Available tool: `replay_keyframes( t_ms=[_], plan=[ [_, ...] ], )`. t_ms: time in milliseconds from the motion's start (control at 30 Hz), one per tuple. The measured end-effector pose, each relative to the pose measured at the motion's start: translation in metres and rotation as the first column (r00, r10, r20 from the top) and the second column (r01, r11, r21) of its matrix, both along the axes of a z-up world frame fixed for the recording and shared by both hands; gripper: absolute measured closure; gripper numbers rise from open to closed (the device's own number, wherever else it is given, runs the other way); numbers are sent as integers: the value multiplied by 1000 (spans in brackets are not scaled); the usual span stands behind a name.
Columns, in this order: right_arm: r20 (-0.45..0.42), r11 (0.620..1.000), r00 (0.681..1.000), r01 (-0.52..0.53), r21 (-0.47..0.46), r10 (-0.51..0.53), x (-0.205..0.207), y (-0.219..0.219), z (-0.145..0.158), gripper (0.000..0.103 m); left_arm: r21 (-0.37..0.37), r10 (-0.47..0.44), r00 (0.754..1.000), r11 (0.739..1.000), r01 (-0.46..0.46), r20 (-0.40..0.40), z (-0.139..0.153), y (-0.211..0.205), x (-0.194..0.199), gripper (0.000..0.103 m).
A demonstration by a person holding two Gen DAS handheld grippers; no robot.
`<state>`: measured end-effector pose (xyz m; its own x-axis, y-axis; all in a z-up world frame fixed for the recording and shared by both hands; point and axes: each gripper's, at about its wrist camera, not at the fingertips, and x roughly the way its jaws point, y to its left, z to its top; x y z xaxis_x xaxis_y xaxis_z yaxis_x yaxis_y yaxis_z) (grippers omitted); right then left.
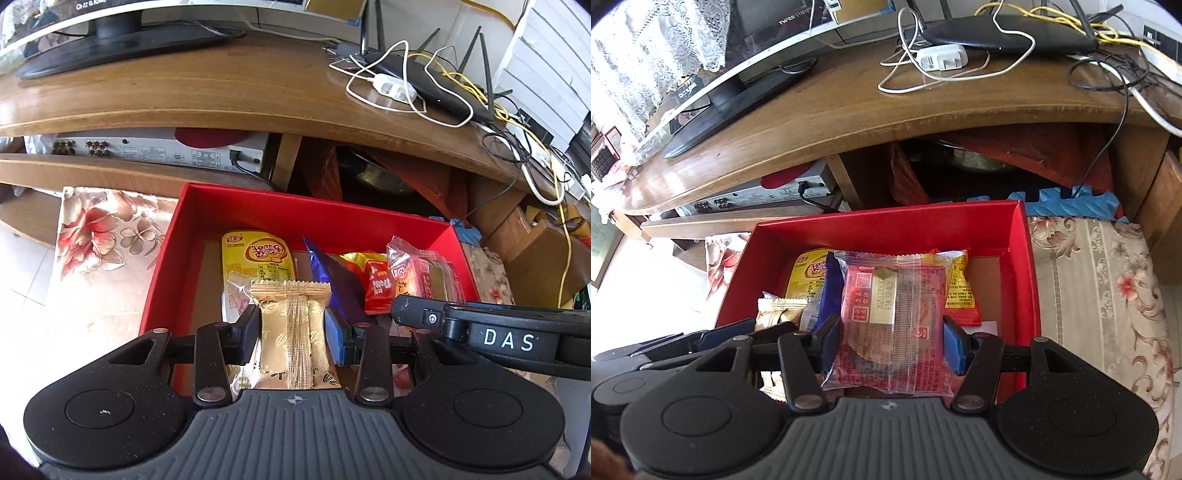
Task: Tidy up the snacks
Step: 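Open both tools to drop the gold cake and mooncake pack into the box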
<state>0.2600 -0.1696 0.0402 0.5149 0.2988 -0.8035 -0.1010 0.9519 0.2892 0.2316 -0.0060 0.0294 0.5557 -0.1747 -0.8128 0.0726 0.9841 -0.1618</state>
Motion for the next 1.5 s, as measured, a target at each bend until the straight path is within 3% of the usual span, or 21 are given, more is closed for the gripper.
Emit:
replay_keyframes(
  t_ms=[500,867,967,1100,1500],
  plan=[
    [-42,1000,999,18,2,-18,13,1,-19,51,32,14,1000,999,-14,7,-8,-1,9,57],
    [-31,1000,999,13,-16,-14,12,1,-18,50,44,23,1000,999,-23,6,-9,-1,8,50],
    [-26,1000,999,26,-12,-27,11,-2,-16,50,34,27,1000,999,-27,9,-6,1,7,46],
    [-18,999,999,45,-25,-45,10,-7,-14,50,7,27,999,1000,-27,31,0,4,5,31],
    [3,999,999,44,-27,-44,-7,-7,-2,49,27,43,997,999,-45,57,8,9,-8,19]
  ],
)
